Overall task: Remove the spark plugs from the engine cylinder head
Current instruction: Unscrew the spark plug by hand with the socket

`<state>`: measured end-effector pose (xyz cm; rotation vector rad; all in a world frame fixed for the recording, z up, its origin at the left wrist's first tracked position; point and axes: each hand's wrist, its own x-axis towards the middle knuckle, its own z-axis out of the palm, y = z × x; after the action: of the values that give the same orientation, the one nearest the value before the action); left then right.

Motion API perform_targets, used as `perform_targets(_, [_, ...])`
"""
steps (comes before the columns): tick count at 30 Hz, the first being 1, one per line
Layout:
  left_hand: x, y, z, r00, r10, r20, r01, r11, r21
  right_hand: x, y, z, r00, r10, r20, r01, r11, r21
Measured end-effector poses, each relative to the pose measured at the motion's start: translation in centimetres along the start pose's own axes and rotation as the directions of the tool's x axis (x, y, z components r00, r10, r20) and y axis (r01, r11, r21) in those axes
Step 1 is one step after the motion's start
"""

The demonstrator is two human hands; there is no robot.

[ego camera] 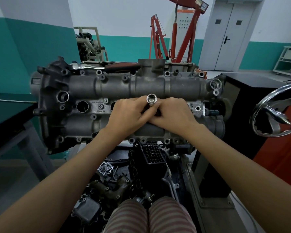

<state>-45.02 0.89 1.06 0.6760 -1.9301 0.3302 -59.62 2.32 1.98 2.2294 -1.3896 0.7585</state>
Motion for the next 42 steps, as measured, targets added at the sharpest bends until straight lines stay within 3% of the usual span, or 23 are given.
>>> perform_targets(20, [0.05, 0.14, -0.14, 0.999, -0.022, 0.028, 0.023, 0.999, -0.025, 0.15, 0.15, 0.34, 0.999, -0.028, 0.03, 0.029, 0.999, -0.043])
perform_targets(25, [0.09, 0.48, -0.19, 0.999, -0.026, 0.037, 0.027, 1.0, -0.011, 0.0, -0.11, -0.14, 1.0, -0.016, 0.009, 0.016, 0.999, 0.034])
perform_targets(31, [0.02, -0.06, -0.04, 0.999, -0.028, 0.021, 0.028, 1.0, -0.013, 0.04, 0.03, 0.12, 0.999, 0.04, 0.015, -0.04, 0.999, -0.018])
perform_targets(35, [0.06, 0.04, -0.18, 0.999, -0.027, 0.018, 0.028, 0.999, -0.033, 0.03, 0.08, 0.18, 0.999, -0.001, 0.049, 0.004, 0.998, -0.059])
perform_targets(42, [-0.01, 0.25, -0.03, 1.0, -0.014, 0.015, 0.014, 1.0, 0.025, -0.07, -0.37, -0.07, 1.0, -0.001, -0.005, 0.001, 1.0, 0.014])
